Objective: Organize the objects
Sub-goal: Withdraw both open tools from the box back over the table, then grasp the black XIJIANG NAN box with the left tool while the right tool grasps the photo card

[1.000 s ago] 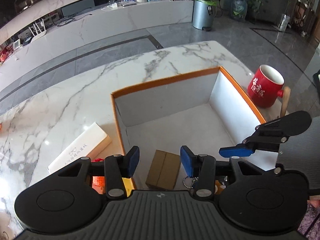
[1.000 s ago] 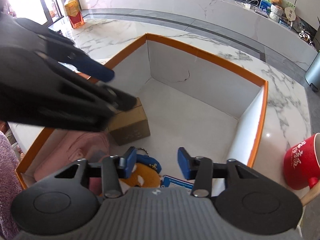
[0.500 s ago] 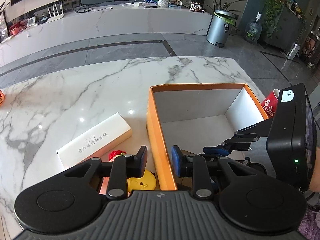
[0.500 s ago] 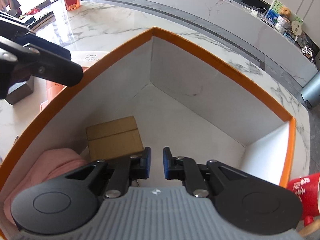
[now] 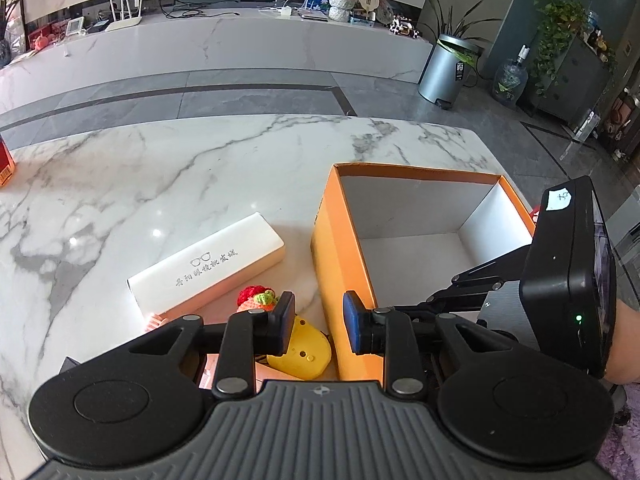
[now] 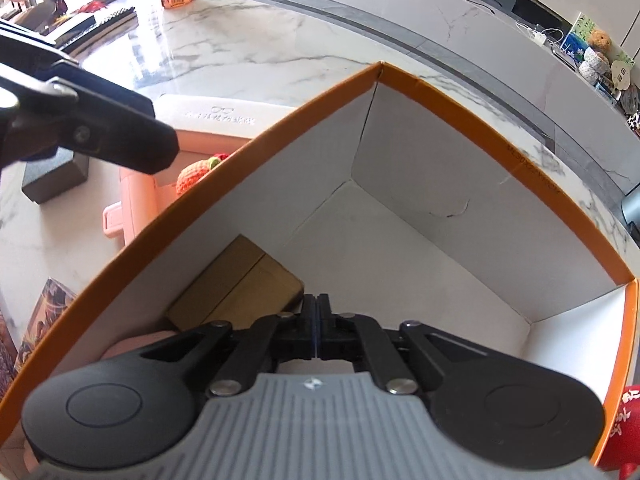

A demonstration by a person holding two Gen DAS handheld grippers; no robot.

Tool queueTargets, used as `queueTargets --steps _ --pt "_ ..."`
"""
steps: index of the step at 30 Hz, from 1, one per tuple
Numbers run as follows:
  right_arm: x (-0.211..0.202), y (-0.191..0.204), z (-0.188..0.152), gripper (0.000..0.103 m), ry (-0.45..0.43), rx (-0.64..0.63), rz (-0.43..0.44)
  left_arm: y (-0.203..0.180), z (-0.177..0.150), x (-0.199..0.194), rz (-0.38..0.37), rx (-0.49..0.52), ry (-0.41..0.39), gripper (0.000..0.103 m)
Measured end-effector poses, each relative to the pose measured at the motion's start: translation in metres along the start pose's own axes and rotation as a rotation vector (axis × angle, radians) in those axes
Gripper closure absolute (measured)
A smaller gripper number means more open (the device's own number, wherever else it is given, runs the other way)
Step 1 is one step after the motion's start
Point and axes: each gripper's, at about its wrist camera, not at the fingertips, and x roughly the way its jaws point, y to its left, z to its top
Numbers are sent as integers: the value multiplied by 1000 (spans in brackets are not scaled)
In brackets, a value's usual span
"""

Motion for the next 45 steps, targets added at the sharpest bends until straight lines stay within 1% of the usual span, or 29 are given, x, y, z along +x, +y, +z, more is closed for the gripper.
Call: queueTargets --steps 2,4,7,10,14,17,19,21,24,26,27,28,29,30,31,33,35,37,38,39,42,45 --pt "-3 -1 1 102 -2 22 -5 2 -2 -5 0 -8 -6 72" --pt "-11 0 0 102 -17 31 -35 4 -5 -14 -2 -7 -17 72" --pt "-33 6 1 101 -59 32 -49 8 -11 -33 9 1 -38 72" --pt "-62 17 3 100 -121 32 -55 17 -22 -52 30 -14 -54 72" --pt "-99 37 4 99 -206 25 -7 35 -41 -76 76 -50 -64 72" --pt "-110 65 13 98 -216 17 65 51 -57 -86 89 -96 -43 72" --pt "-112 84 14 97 -193 3 138 60 -69 -87 78 -137 -22 72" --pt "-107 106 14 98 -155 -28 181 70 -84 -87 76 -184 -9 72" --pt "-91 138 10 97 -77 -86 165 82 -106 -86 107 -222 6 72" --pt "-78 157 5 95 -22 -107 160 87 -118 -84 131 -236 18 72" --pt "-72 164 3 88 0 -112 160 89 -122 -82 141 -239 24 72" --pt "-65 171 -1 75 25 -113 148 90 -128 -81 156 -239 31 72" --pt "-60 178 -5 69 37 -114 126 90 -132 -80 171 -235 39 72" --pt "-53 184 -7 59 44 -121 97 90 -134 -78 185 -227 48 72" --pt "-47 189 -9 53 54 -126 64 91 -138 -75 201 -217 56 72" --pt "-36 196 -11 51 82 -140 21 92 -142 -72 223 -205 61 72" --pt "-23 195 -12 49 124 -134 0 94 -146 -70 231 -198 59 72" --pt "-14 196 -12 46 155 -126 -14 97 -148 -71 220 -204 54 72" --pt "-12 196 -13 45 157 -122 -19 98 -149 -70 214 -209 53 72" --pt "-10 197 -13 38 162 -117 -25 100 -150 -70 209 -213 52 72" --pt "-2 199 -15 37 205 -114 -28 103 -152 -72 204 -221 45 72" --pt "7 202 -17 32 240 -120 -43 109 -154 -73 193 -234 40 72"
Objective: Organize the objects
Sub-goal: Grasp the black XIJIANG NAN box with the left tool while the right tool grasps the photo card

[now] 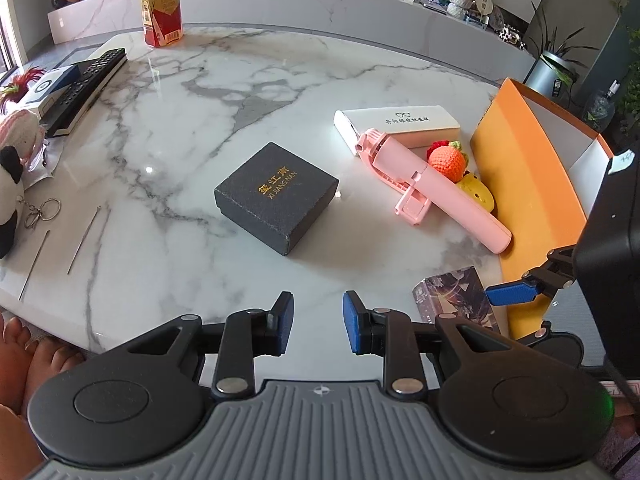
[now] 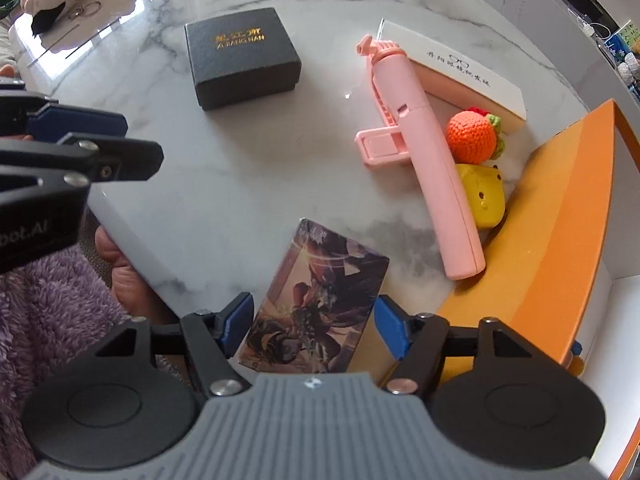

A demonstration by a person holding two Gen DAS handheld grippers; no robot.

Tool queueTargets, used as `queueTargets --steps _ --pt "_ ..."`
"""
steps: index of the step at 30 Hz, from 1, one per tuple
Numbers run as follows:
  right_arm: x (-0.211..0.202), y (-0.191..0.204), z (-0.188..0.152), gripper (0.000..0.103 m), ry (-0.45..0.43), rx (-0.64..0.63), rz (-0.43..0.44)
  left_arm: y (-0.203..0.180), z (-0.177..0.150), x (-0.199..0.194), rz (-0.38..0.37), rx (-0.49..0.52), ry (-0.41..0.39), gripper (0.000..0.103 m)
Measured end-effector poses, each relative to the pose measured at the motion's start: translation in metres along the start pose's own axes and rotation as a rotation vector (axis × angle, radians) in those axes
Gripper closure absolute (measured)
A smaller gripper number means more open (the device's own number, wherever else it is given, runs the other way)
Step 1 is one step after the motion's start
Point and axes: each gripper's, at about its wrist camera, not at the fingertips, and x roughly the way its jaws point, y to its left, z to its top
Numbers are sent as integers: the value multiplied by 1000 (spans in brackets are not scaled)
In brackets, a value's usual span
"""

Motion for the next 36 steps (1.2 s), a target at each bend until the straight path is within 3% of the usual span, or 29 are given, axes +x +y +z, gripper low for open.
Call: queueTargets --steps 7,11,18,20,22,25,31,36 --pt "5 -14 5 38 5 86 59 13 -1 1 -39 -32 -2 72" --pt "3 -23 8 38 -6 113 98 25 3 -4 -73 -52 -51 71" --pt "-26 -42 19 38 -88 142 146 43 25 -3 -63 -87 -98 48" --pt "-37 -47 24 38 -109 141 164 41 34 0 -54 -33 -115 42" --pt "-44 -56 30 38 -128 137 178 35 44 5 -58 66 -113 28" --pt "-52 -63 38 38 -152 134 188 25 54 19 -78 230 -93 19" --pt "-59 -81 46 38 -184 132 202 2 58 53 24 466 -53 18" --pt "-52 -95 51 38 -188 136 209 -8 55 78 99 588 10 17"
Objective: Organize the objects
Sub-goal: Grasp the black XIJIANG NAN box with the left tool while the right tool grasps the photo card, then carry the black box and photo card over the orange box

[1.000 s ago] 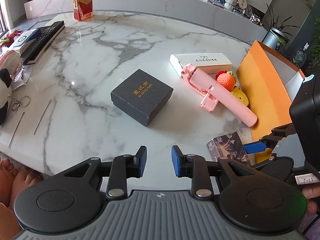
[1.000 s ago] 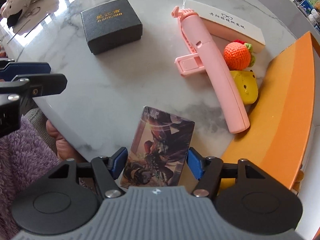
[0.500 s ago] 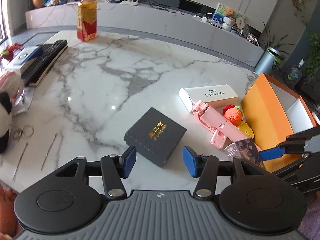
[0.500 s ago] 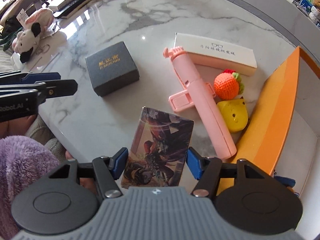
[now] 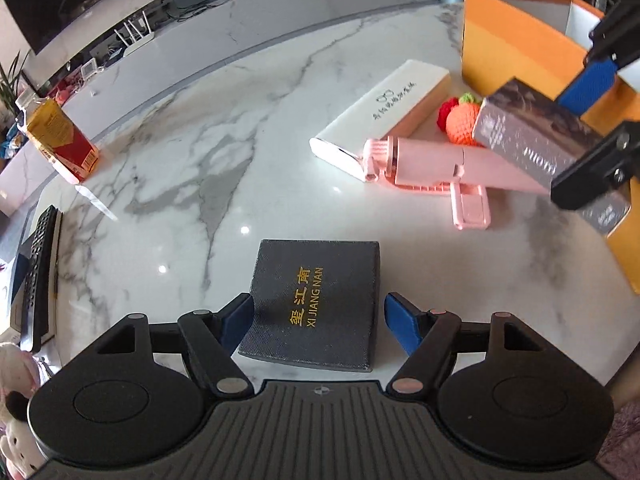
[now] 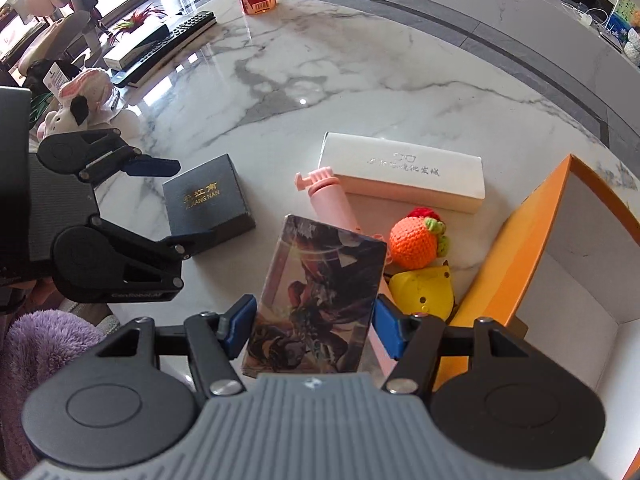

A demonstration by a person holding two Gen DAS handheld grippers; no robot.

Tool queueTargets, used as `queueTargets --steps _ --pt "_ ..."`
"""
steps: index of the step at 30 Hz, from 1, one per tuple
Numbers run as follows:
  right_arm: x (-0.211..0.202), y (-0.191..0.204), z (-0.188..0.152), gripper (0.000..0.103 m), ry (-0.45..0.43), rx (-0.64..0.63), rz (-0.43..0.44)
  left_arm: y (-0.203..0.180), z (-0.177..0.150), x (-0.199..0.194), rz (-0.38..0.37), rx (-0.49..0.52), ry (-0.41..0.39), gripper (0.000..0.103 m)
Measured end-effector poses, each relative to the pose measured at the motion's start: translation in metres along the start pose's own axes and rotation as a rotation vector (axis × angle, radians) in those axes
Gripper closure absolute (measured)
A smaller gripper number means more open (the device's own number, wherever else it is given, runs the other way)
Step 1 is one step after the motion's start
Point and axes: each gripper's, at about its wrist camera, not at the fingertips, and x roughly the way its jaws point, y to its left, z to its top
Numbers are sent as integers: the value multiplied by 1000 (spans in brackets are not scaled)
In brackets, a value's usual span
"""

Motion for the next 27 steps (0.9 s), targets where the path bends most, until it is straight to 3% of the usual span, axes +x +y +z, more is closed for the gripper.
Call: queueTargets --steps 7,12,17,22,27 --pt "1 -12 4 38 -19 9 37 -1 4 17 27 78 40 9" --pt "-3 -15 4 39 -33 22 65 17 6 25 -66 -49 49 12" --pt "-14 -18 2 40 -57 32 79 16 4 21 -61 -109 53 14" --pt "-40 -21 -3 40 -99 38 83 14 5 -10 -61 -190 -15 14" --pt "-81 -32 -19 40 -168 77 81 4 19 -64 -120 -232 -117 14"
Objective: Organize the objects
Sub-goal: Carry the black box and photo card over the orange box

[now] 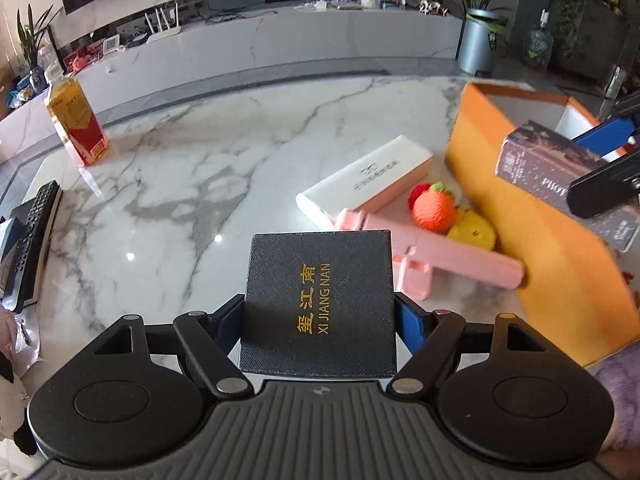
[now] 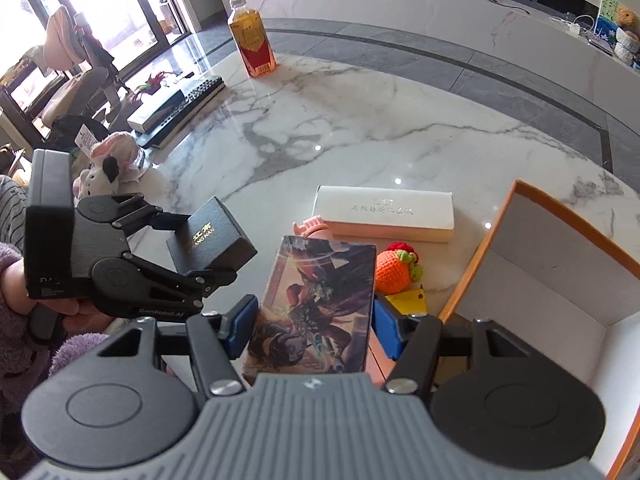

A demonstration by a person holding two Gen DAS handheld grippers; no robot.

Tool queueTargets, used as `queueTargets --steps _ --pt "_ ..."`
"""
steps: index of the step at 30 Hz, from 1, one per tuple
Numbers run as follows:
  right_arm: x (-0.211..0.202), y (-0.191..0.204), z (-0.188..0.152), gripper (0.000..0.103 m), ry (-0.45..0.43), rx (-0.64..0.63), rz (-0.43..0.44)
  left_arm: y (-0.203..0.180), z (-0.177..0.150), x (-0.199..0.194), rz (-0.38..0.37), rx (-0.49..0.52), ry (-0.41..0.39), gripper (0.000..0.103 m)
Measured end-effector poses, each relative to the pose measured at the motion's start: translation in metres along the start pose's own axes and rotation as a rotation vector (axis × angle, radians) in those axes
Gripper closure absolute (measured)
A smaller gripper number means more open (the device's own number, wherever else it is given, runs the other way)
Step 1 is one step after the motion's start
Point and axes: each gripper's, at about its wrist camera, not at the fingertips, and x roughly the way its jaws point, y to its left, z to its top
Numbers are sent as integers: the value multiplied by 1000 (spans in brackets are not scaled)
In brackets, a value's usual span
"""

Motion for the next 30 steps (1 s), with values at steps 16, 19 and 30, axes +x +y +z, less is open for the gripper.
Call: queueTargets --steps 16,19,30 --pt "-55 -113 -68 40 -63 340 -74 -136 75 -24 -179 170 -107 14" --pt "-42 -129 -69 40 -52 368 -75 -158 83 -13 -159 244 -93 14" --pt "33 -174 -57 40 20 421 -86 -178 101 25 -82 335 -62 14"
